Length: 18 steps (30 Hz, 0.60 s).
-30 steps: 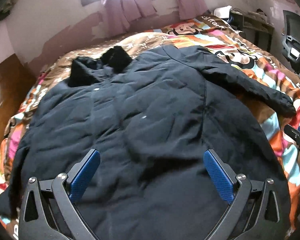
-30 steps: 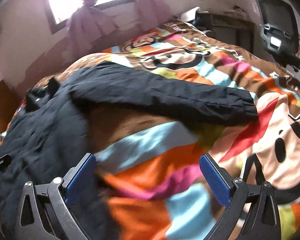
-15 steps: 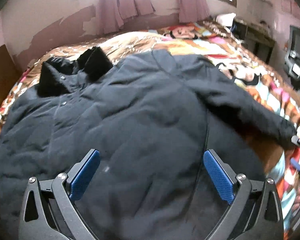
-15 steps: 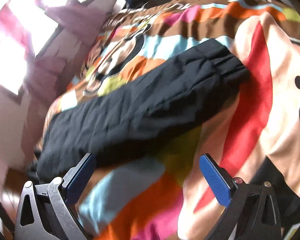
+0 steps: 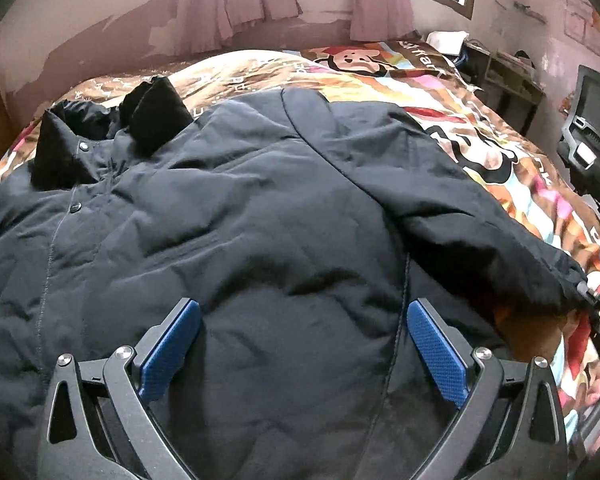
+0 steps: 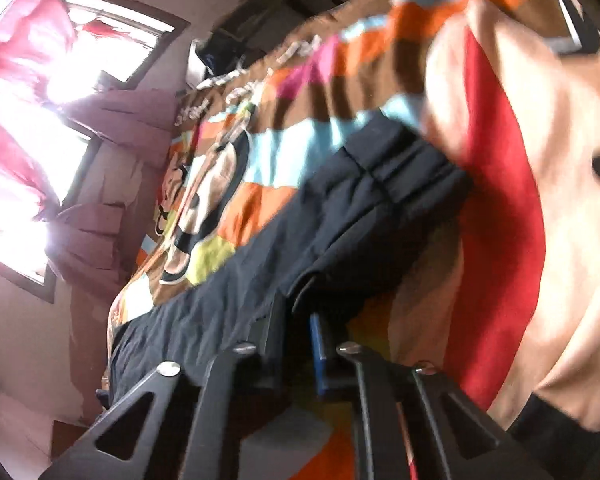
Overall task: Fold large clothes
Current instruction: 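Reach the right tool to the jacket sleeve and grasp its cuff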
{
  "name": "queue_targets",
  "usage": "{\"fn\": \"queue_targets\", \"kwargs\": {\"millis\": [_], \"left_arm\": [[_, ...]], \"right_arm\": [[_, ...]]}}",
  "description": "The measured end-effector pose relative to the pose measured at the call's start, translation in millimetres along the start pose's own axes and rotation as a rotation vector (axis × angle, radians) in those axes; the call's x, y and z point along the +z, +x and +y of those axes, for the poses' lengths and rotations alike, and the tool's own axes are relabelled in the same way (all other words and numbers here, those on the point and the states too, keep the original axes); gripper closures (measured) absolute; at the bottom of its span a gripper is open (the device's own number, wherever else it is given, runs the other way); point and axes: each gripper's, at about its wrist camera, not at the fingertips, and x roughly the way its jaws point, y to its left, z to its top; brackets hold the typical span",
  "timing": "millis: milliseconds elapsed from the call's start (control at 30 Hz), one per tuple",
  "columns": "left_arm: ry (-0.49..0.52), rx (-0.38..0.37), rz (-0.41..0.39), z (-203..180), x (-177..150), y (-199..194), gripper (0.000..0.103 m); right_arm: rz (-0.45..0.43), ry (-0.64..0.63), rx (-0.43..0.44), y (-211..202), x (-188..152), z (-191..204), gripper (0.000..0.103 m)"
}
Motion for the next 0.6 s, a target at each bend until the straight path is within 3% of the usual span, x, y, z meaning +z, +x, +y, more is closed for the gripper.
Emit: {"fn": "queue_targets", "kwargs": {"millis": [100,300,433,600], "left_arm": [[-0.007,0.002,-0.012,9.4,-1.5,-15.0,0.002],[-0.029,0.016,-0.046,43.2,-6.9,-59.2,0.002],[-0.083,0.014,-0.067,74.8,-10.5,-91.5,0.002],[-0.159,0.036,-0.101,122.1,-24.2,-136.9,0.002]], "right_arm": [[-0.078,-0.13,0.015,-20.7,6.6,37.7,0.098],[-0.217,-0.47,0.125,-61.1,1.4,155.0,0.099],[-0.239,-0.708,0.245,-81.1,-36.1,237.1,0.1],[-0.207,-1.049,0.421,-99.8,-125.5,322.3,0.102]]}}
